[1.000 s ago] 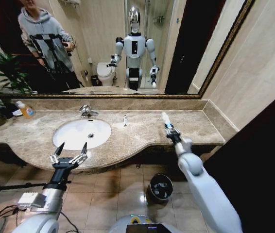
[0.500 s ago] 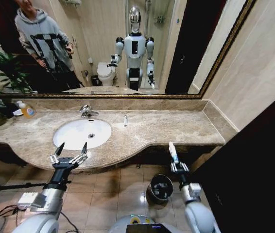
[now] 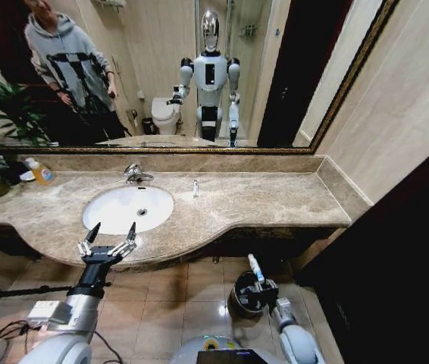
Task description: Pick up the trash from the sink and place it in the trash bin.
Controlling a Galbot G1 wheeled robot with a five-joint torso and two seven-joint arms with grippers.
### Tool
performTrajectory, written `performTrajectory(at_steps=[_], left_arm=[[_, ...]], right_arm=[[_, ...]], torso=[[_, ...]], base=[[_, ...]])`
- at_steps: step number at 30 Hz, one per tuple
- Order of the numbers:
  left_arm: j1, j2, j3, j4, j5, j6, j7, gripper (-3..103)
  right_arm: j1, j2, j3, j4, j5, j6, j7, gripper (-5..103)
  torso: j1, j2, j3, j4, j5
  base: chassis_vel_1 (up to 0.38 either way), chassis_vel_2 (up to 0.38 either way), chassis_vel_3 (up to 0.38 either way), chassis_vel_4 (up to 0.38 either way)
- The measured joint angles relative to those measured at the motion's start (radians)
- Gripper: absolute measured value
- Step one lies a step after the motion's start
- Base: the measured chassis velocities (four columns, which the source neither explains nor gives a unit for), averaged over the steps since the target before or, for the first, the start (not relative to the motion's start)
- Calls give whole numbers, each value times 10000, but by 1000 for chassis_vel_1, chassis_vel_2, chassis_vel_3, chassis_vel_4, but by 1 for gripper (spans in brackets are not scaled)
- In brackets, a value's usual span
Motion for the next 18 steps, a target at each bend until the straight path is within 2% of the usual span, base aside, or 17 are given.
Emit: performTrajectory(at_steps=[2, 3, 5, 12, 18], left_arm=[[0, 0, 0, 0, 0, 0, 0, 100], [0, 0, 0, 0, 0, 0, 0, 100], [-1, -1, 0, 0, 0, 0, 0, 100], [-1, -1, 0, 0, 0, 0, 0, 100], [-1, 0, 0, 0, 0, 0, 0, 100]], right_arm=[[479, 133, 12, -1288, -761, 398, 242, 27], [479, 133, 12, -1288, -761, 398, 242, 27], [909, 256, 93, -2453, -1329, 678, 338, 27], [1629, 294, 87, -4413, -1588, 1063, 324, 27], [2556, 277, 57, -6442, -1681, 1666, 323, 27]], torso=[[0, 0, 0, 1, 1], [0, 0, 0, 1, 1], [1, -1, 0, 0, 2], [0, 0, 0, 0, 1], [0, 0, 0, -1, 1]], base=[[0, 0, 0, 0], [0, 0, 0, 0], [0, 0, 0, 0], [0, 0, 0, 0], [0, 0, 0, 0]])
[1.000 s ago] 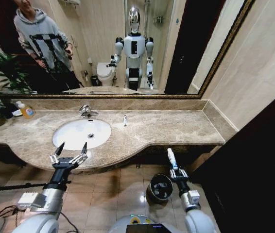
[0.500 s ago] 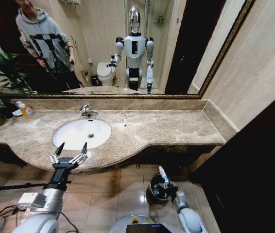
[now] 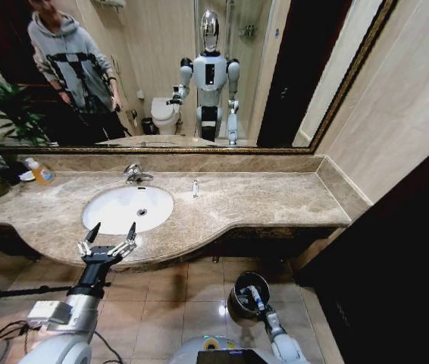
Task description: Pick up the trash from the sink and place it in the trash bin.
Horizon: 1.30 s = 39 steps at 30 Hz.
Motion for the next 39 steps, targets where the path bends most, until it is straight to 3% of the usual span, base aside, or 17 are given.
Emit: performTrajectory(at_steps=[13, 37, 39], left_arm=[[0, 0, 0, 0, 0, 0, 0, 100], [0, 0, 0, 0, 0, 0, 0, 100], [0, 0, 0, 0, 0, 0, 0, 100]], right_arm=[[1996, 163, -91, -3459, -52, 1036, 129, 27], [2628, 411, -89, -4086, -73, 929, 218, 25], [2649, 435, -91, -4104, -67, 919, 343, 35]], torso=[[0, 0, 0, 1, 0], [-1, 0, -1, 0, -1], [-1, 0, -1, 1, 0]], base=[[0, 0, 0, 0], [0, 0, 0, 0], [0, 0, 0, 0]])
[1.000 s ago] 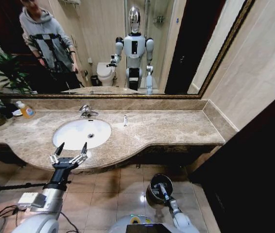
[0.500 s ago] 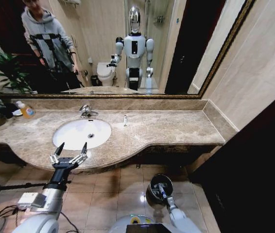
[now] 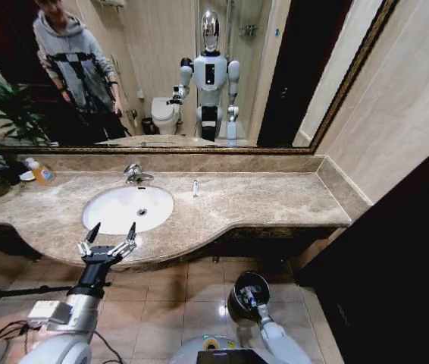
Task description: Pick up the trash from the sink and place it in the trash bin.
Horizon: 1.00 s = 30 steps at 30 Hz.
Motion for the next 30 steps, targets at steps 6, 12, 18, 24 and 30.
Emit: performTrajectory(at_steps=[6, 12, 18, 24, 30], left_arm=[[0, 0, 0, 0, 0, 0, 0, 100], [0, 0, 0, 0, 0, 0, 0, 100], [0, 0, 0, 0, 0, 0, 0, 100], [0, 0, 0, 0, 0, 0, 0, 100], [0, 0, 0, 0, 0, 0, 0, 100]], right_arm=[[0, 12, -1, 23, -1, -12, 101, 57], [-31, -2, -1, 49, -13, -12, 112, 79], [-60, -13, -1, 90, -13, -12, 122, 98], [-148, 6, -6, 216, -13, 6, 133, 100], [-773, -58, -37, 1563, -15, -282, 34, 100]], torso=[[0, 0, 0, 0, 0], [0, 0, 0, 0, 0], [0, 0, 0, -1, 0], [0, 0, 0, 0, 0], [0, 0, 0, 0, 1]], base=[[0, 0, 0, 0], [0, 0, 0, 0], [0, 0, 0, 0], [0, 0, 0, 0], [0, 0, 0, 0]])
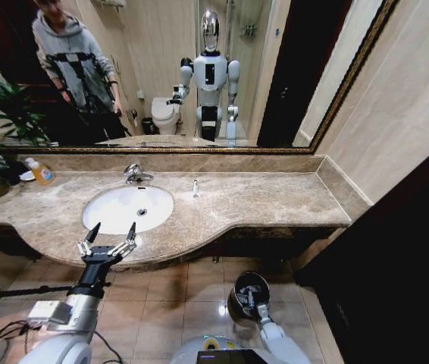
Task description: Pick up the trash from the sink and place it in the trash bin.
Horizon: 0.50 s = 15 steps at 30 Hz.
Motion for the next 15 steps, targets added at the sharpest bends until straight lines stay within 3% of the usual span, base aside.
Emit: performTrajectory(at_steps=[9, 12, 13, 15], left_arm=[[0, 0, 0, -1, 0, 0, 0, 100], [0, 0, 0, 0, 0, 0, 1, 100], [0, 0, 0, 0, 0, 0, 1, 100], [0, 0, 0, 0, 0, 0, 1, 100]], right_arm=[[-1438, -414, 151, 3357, -302, 117, -37, 100], [-2646, -718, 402, 5652, -1145, 895, 258, 100], [-2646, -718, 402, 5652, -1145, 895, 258, 100], [-3532, -819, 459, 7297, -1064, 904, 279, 100]], torso=[[0, 1, 0, 0, -1], [0, 0, 0, -1, -1], [0, 0, 0, -1, -1], [0, 2, -1, -1, 0]], base=[[0, 0, 0, 0], [0, 0, 0, 0], [0, 0, 0, 0], [0, 0, 0, 0]])
